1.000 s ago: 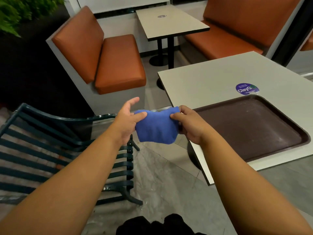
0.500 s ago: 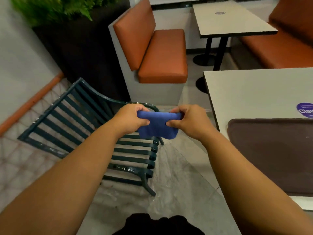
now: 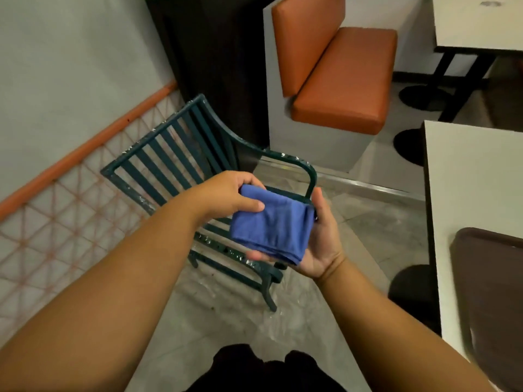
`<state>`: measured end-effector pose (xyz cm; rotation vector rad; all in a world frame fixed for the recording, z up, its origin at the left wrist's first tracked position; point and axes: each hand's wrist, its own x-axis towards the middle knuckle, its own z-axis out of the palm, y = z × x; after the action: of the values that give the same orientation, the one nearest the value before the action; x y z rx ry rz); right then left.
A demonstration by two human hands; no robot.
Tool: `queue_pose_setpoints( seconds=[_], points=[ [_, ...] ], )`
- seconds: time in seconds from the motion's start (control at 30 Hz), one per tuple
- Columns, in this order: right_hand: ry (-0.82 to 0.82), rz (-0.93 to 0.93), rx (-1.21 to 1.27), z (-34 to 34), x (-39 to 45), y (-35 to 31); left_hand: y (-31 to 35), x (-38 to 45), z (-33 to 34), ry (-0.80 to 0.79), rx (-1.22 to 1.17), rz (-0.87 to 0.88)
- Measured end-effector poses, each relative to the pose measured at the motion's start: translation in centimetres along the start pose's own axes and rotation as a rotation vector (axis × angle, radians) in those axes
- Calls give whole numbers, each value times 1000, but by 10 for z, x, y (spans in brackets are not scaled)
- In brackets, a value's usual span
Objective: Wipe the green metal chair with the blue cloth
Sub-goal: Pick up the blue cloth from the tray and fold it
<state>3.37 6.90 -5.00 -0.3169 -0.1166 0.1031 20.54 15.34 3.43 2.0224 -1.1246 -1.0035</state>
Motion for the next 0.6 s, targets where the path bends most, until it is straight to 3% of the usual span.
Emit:
queue_pose_setpoints(
  seconds=[0.27, 0.37, 0.6],
  points=[
    [170, -63, 144, -60, 8, 6, -53, 16, 12, 251, -50, -117],
    [369, -140, 114, -89, 7, 22, -85, 23, 17, 234, -42, -171],
    [902, -133, 122, -176, -16, 74, -170, 55, 43, 173, 17, -281]
  ],
)
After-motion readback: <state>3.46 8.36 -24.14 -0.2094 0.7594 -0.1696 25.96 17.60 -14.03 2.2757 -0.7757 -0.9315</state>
